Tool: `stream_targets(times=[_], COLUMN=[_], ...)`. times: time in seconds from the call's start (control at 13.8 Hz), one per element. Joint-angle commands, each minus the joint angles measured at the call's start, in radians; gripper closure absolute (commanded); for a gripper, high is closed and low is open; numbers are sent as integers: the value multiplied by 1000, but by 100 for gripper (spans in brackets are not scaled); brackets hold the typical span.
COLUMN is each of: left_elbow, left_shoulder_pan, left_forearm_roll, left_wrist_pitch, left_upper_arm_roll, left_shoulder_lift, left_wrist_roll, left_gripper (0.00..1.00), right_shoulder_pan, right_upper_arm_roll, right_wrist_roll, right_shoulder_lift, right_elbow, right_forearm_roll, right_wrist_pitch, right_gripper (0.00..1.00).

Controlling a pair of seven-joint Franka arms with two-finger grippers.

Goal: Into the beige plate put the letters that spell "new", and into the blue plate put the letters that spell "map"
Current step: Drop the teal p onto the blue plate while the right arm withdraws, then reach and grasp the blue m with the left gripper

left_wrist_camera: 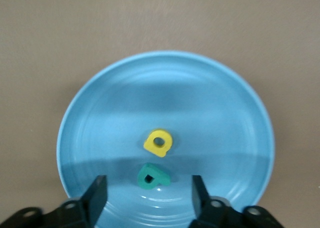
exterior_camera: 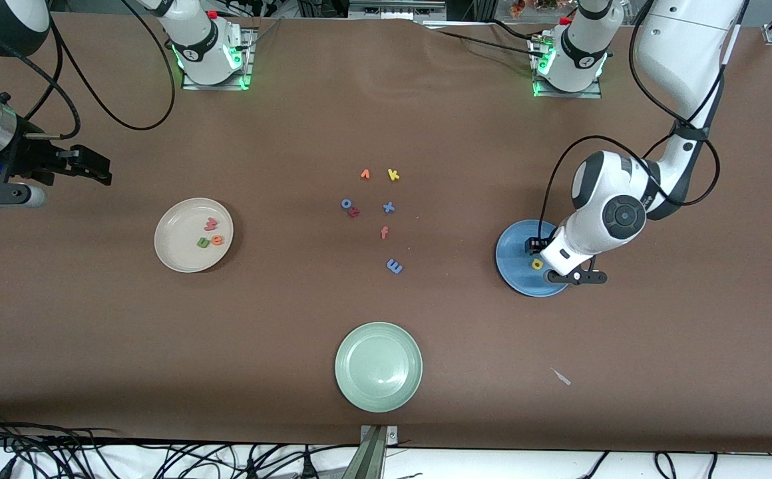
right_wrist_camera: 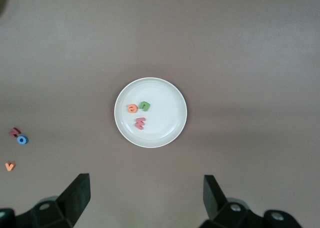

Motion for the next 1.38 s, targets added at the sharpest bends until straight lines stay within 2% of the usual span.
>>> stream_targets(times=[0.0, 0.22, 0.44, 0.8, 1.09, 1.31], left_elbow=[113, 283, 484, 702, 736, 734], left_shoulder_pan=[-16, -81, -147, -256, -328, -369], left_forearm_roll=[8, 8, 6, 6, 6, 5], left_wrist_pitch=[-123, -235, -330, -321, -176, -142], left_upper_arm_roll=[-31, -34, -34, -34, -34, -34], left_shoulder_lift=[-17, 40, 153, 348, 439, 460], left_wrist_roll=[-84, -226, -421, -795, -1053, -1173], left_gripper=[0, 0, 0, 0, 0, 0], right_shoulder_pan=[-22, -18, -18, -18, -15, -16], right_upper_arm_roll=[19, 19, 16, 18, 18, 18], right_wrist_roll=[5, 7, 5, 7, 7, 5], right_shoulder_lift=[-13, 2, 11, 16, 16, 19], right_elbow=[-22, -24, -22, -18, -19, -21], right_forearm_roll=[8, 17, 17, 17, 15, 15], right_wrist_pitch=[25, 22, 22, 24, 25, 24], right_gripper=[0, 0, 0, 0, 0, 0])
